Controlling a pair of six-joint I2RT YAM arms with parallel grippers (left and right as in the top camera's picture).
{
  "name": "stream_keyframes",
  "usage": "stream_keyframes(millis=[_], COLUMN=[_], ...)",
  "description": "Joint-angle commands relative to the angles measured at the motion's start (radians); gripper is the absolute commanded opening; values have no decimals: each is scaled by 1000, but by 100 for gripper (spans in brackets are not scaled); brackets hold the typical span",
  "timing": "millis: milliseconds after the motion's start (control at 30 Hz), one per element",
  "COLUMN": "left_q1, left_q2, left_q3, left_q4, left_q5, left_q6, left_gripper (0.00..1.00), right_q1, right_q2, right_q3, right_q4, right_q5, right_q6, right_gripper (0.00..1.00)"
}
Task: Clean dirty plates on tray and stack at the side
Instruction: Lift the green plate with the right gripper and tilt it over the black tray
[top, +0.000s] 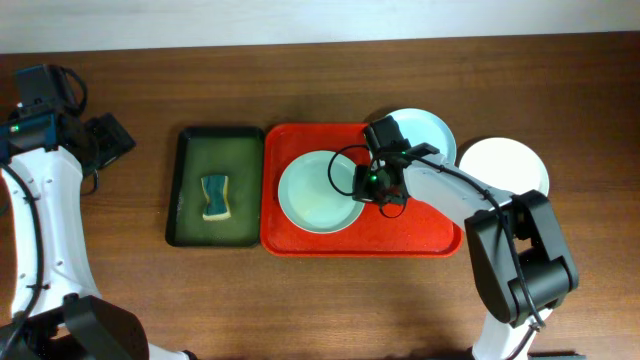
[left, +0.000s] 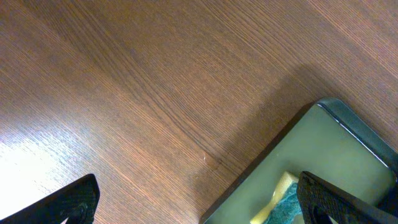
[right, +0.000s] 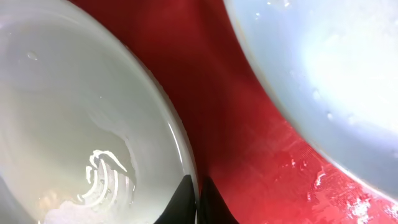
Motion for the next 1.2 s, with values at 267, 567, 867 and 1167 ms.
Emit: stream_keyframes(millis=[267,567,867,1167], left_q1=[3,3,3,3], left_q2=[-8,-8,-8,-8], left_q3=[6,6,6,6], left_q4=[-2,-2,-2,-2], left_q5=[-4,-4,-4,-4], left_q6=[-17,-17,-17,-17], left_gripper=[99,99,99,99], right_q1=[6,190,454,550], right_q2=[-92,-49,-10,-11], right_q3=[373,391,391,391], right_q4=[-338,-31,78,500], right_q5=[50,230,792,1113], right_q6=[16,95,-15,-739], right_gripper=[4,4,4,4])
